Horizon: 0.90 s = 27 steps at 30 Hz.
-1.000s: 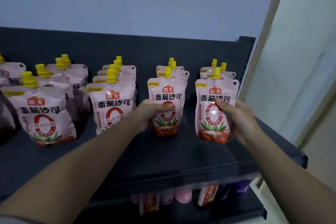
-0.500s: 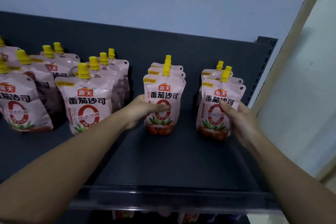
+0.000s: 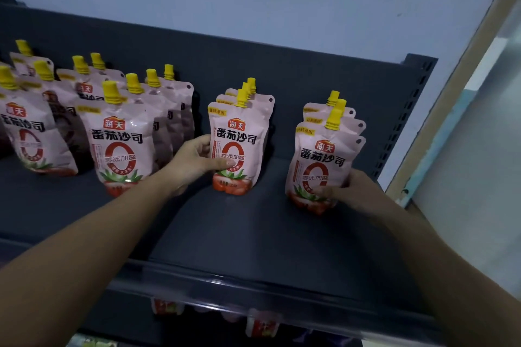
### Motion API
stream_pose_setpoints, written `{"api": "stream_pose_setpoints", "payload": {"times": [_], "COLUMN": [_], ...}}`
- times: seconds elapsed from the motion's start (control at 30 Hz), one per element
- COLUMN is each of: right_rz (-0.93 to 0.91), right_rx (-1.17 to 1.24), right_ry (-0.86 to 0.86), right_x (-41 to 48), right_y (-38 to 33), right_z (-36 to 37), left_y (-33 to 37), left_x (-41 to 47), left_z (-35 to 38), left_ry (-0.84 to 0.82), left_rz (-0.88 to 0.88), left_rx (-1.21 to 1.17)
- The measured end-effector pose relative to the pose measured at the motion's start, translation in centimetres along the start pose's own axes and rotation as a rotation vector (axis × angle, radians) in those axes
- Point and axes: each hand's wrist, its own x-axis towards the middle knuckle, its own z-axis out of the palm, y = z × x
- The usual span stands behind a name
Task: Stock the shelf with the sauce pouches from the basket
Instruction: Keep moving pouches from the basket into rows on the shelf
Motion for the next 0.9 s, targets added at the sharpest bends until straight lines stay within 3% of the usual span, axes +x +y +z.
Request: {"api": "stream_pose_setpoints", "payload": {"times": [0.6, 0.8, 0.9], "right_rz": [-0.024, -0.048, -0.100], "right_rx": [0.121, 0.267, 0.349], "right_ry": [0.139, 0.126, 0.124], "right_x": [-0.5, -0.6, -0.4], "right_y": [0.2, -0.5, -1.1], "right_z": [1.0, 1.3, 1.5], "left_y": [0.6, 1.2, 1.5], "left_x": [-0.7, -2.3, -4.4], "left_z": [0.1, 2.2, 4.8], "left_ry": [0.102, 0.488, 0.404], "left_rz": [0.043, 0.007, 0.187], "left_rx": [0.274, 0.244, 0.226]}}
